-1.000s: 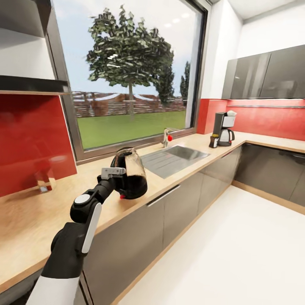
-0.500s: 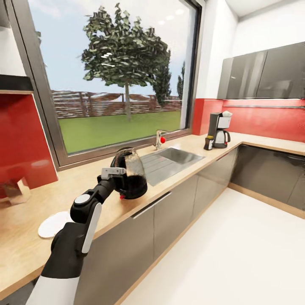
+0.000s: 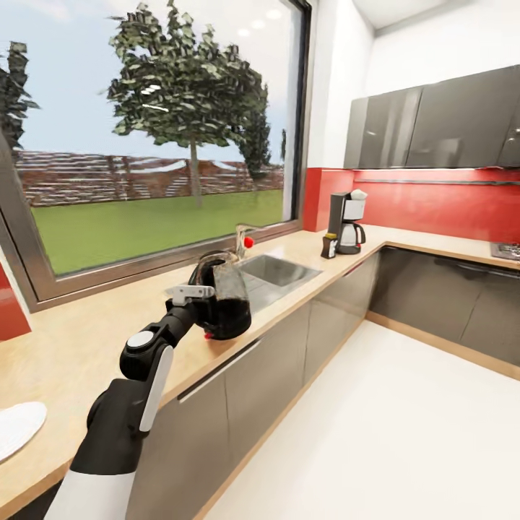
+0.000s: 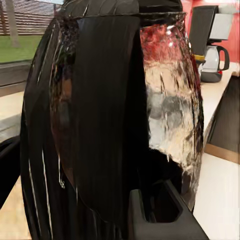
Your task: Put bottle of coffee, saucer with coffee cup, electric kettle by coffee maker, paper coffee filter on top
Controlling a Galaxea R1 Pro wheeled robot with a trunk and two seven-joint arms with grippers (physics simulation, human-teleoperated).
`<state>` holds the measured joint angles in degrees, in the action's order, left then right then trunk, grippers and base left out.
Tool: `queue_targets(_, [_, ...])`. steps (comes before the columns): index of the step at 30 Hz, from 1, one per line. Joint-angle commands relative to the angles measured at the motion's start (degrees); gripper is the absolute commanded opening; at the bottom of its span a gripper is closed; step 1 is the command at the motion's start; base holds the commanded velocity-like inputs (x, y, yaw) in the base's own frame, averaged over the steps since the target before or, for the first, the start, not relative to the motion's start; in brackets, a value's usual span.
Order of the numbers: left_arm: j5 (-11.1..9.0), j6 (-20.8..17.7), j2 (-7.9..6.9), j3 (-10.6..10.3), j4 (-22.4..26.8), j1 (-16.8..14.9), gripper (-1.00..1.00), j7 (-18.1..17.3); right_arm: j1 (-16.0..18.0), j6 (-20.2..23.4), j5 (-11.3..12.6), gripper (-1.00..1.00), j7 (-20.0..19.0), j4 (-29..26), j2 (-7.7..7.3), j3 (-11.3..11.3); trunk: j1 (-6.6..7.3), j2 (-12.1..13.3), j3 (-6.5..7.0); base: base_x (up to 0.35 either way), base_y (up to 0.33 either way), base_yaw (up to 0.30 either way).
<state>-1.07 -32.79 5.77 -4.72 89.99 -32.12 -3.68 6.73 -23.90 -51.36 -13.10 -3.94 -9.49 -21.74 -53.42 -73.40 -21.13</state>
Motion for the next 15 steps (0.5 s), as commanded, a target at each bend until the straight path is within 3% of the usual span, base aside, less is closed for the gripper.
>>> queue_targets(1, [-0.2, -0.3, 0.03, 0.1, 0.1, 0.0, -1.0, -0.2, 0.0, -0.1, -0.1, 1.0, -0.4, 0.0, -0.01, -0.5, -0.03, 0.0, -0.07, 0.257, -0.196, -0.183])
queue_targets(15, [-0.2, -0.3, 0.03, 0.1, 0.1, 0.0, -1.0, -0.2, 0.0, -0.1, -0.1, 1.0, -0.4, 0.0, -0.01, -0.5, -0.03, 0.0, -0.07, 0.257, -0.197, -0.158])
